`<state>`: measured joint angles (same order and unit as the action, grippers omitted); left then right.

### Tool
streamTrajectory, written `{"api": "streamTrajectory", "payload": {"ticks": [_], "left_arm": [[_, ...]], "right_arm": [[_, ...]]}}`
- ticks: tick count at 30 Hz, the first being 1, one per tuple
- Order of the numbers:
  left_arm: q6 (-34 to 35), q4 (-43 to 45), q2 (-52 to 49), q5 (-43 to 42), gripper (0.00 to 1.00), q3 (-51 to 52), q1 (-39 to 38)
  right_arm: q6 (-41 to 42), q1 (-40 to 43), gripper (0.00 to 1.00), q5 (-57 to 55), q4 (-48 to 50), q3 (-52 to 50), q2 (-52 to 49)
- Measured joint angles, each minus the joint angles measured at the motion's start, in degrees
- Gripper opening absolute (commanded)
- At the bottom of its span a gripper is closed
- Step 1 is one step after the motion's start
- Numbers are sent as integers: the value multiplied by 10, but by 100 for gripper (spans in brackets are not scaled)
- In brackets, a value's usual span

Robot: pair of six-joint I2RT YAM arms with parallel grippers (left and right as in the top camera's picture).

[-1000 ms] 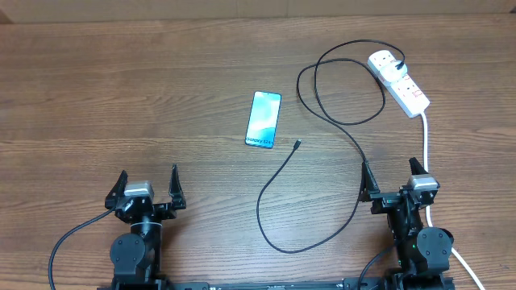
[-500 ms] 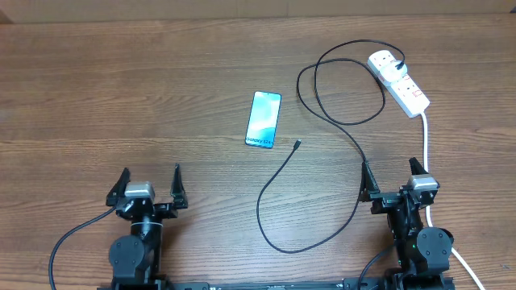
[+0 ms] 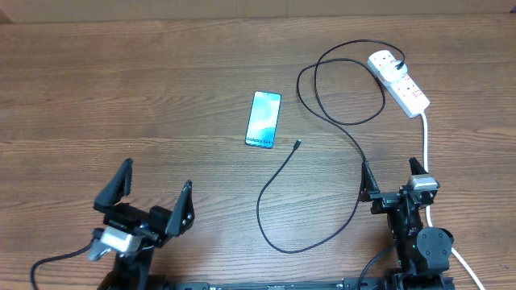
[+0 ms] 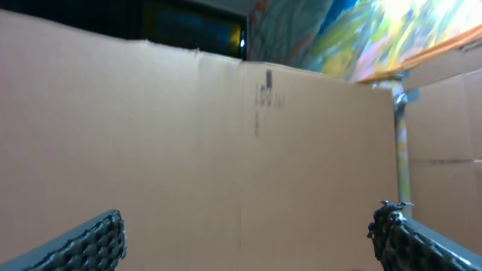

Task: Plug charger to phone and switch on socket
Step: 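Move the left gripper forward over the smartphone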

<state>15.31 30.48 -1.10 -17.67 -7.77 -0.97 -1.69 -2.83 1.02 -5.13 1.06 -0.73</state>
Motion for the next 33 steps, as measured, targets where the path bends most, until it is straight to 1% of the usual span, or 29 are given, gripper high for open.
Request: {"api": "streamTrajectory", "payload": {"ticks": [2, 5, 7, 8, 11, 13, 15, 16, 19, 22, 24, 27, 30, 33], "left_arm": [[1, -29, -15, -3, 100, -55, 0], [-9, -112, -64, -20, 100, -166, 0], [-22, -198, -112, -42, 100, -251, 0], [-34, -268, -147, -55, 99, -307, 0], [-65, -432, -253, -99, 100, -451, 0], [-78, -491, -318, -133, 100, -523, 0], [-85, -529, -377, -179, 99, -576, 0], [-89, -533, -400, -203, 100, -594, 0], [-96, -530, -454, -267, 100, -621, 0], [-93, -541, -494, -297, 100, -635, 0], [-90, -574, -518, -294, 100, -652, -1], [-84, -642, -549, -263, 100, -687, -10], [-88, -763, -598, -197, 100, -760, -42], [-94, -861, -649, -115, 100, -839, -76]], "right_arm": [[0, 0, 100, 0, 0, 0, 0], [0, -1, 100, 0, 0, 0, 0], [0, -1, 100, 0, 0, 0, 0], [0, -2, 100, 0, 0, 0, 0], [0, -2, 100, 0, 0, 0, 0], [0, -2, 100, 0, 0, 0, 0], [0, -2, 100, 0, 0, 0, 0], [0, -2, 100, 0, 0, 0, 0], [0, -2, 100, 0, 0, 0, 0], [0, -2, 100, 0, 0, 0, 0], [0, -2, 100, 0, 0, 0, 0], [0, -2, 100, 0, 0, 0, 0], [0, -2, 100, 0, 0, 0, 0], [0, -2, 100, 0, 0, 0, 0]]}}
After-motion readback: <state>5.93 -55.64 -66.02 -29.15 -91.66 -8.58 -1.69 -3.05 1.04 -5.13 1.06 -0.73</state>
